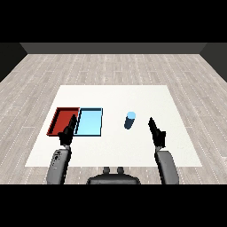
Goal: Pick the blue can and put it in the blue box
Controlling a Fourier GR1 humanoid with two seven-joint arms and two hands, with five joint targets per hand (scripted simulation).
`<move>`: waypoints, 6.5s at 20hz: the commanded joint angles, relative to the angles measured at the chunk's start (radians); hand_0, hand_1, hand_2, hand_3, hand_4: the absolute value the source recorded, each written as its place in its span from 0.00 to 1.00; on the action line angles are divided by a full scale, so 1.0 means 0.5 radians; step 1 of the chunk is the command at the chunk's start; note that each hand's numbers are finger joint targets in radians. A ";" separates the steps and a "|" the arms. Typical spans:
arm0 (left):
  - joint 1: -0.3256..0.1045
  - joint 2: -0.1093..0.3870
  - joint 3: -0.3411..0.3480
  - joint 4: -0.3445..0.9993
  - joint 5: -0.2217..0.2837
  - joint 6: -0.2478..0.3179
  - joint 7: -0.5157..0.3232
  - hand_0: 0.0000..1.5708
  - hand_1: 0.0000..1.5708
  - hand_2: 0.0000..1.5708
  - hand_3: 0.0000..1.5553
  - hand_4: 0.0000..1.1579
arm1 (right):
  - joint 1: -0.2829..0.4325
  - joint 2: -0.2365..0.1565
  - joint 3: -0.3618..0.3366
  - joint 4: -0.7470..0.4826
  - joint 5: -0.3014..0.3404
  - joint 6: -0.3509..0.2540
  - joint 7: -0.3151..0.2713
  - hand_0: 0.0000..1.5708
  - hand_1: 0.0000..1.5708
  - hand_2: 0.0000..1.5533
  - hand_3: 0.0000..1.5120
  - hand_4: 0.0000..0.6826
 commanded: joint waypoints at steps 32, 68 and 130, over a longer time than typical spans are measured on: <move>-0.045 -0.201 0.064 0.144 0.060 0.045 -0.686 0.00 0.00 0.00 0.00 0.00 | -0.720 0.147 -0.166 0.935 -0.217 0.166 -0.870 0.00 0.00 0.00 0.00 0.00; -0.063 -0.211 0.098 0.207 0.015 0.092 -0.754 0.00 0.00 0.00 0.00 0.00 | -1.384 0.114 -0.477 2.219 -0.405 0.133 -1.119 0.00 0.00 0.00 0.00 0.00; -0.145 -0.247 -0.379 0.032 0.089 0.191 -0.453 0.00 0.00 0.00 0.00 0.00 | -0.818 0.067 0.335 0.748 -0.356 -0.423 -0.655 0.92 0.92 0.95 0.89 0.81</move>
